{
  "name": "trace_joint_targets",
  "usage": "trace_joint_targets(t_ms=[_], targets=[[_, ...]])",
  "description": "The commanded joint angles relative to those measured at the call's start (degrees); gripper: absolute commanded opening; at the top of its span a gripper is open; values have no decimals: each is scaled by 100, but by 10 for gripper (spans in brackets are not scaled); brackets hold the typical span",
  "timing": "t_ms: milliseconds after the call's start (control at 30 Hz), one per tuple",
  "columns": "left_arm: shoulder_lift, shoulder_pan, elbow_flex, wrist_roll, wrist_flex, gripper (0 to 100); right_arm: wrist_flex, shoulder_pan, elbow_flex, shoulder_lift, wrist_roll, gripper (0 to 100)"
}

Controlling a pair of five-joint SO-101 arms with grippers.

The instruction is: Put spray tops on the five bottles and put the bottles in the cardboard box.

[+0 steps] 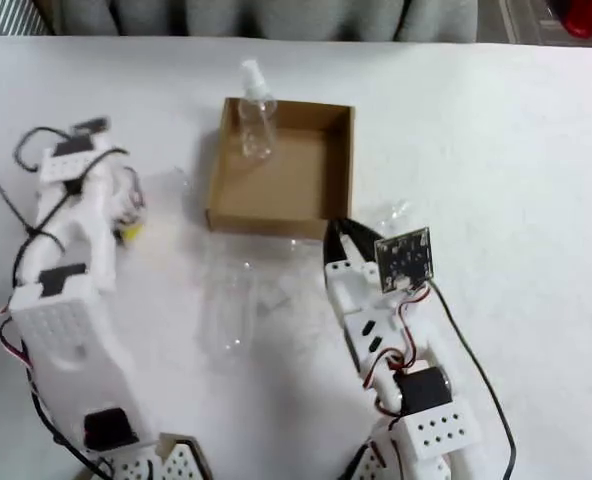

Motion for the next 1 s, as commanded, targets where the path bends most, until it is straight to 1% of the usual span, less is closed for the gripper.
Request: trace_joint_targets(t_ms=[0,100,233,367,467,567,767,967], targets=[[-101,-532,-659,334,-62,21,-101,-66,-70,-92,70,16],[-92,-585,-826,466,-237,21,-101,-66,-62,-92,70,16],[-92,-585,-826,870,-651,21,-101,-66,-62,-92,70,16],[-145,-497,-826,1292,-580,22,-119,-66,-18,-92,88,16],[-154,-321,-976,1697,-70,24,-119,-66,-18,-92,88,16],[-154,-154,-1380,1873,580,24,-119,-66,-18,-92,88,16],[-154,22,-2259,1899,1301,24,-119,-66,-18,-92,88,16],[-163,215,-2532,1890,1969,24,-127,-66,-18,-92,88,16]])
